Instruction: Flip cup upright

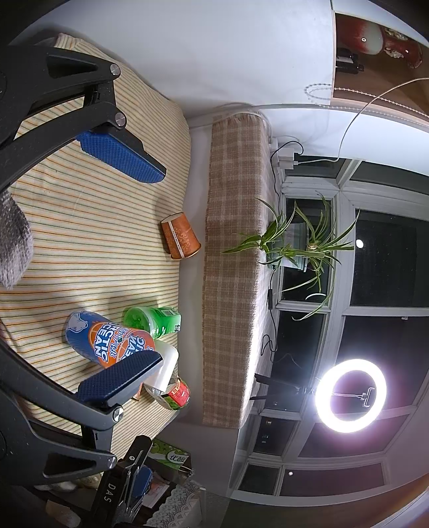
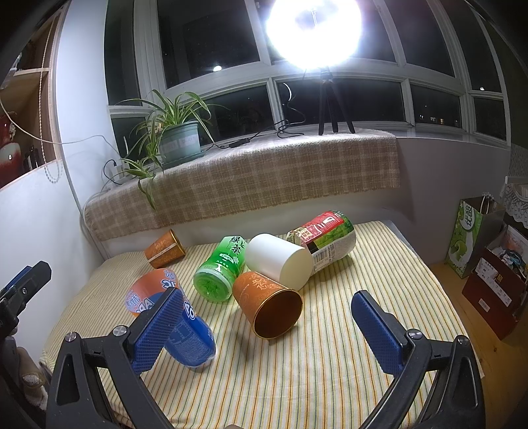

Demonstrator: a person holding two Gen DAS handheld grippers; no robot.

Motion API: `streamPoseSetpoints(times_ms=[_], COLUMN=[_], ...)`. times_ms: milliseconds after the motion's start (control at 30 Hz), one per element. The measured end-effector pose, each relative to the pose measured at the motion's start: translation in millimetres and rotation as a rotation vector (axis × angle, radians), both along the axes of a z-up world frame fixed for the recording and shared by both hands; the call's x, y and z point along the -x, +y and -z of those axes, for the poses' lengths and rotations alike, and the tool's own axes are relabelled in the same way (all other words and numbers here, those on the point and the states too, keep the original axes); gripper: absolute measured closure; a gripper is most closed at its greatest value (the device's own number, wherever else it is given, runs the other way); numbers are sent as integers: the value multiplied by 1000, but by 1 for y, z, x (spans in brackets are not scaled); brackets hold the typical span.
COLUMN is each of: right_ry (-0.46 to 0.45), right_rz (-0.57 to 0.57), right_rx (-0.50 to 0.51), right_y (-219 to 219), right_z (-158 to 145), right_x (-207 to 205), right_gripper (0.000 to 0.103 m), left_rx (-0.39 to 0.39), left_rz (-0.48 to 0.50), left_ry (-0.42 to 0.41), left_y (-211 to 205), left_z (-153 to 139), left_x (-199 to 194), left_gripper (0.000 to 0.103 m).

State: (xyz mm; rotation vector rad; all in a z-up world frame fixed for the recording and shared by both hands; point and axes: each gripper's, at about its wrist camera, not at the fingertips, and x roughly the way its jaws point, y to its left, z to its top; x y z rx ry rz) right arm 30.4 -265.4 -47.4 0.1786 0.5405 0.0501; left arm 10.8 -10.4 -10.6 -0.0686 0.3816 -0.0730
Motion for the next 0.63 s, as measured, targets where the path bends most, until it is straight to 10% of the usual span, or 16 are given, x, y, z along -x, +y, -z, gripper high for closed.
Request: streamPoseSetpoints(times_ms=[633], right_ry=[8], right_rz=[-7], right_rx=[1], right_y=[2], right_z=[4], right_x=[-1], right_gripper=[0], left_rx=[0], left_rz=[-6], left_ry=[-10], left_y=[6], left_z=[-5], left_x=[-2], left_gripper=[0])
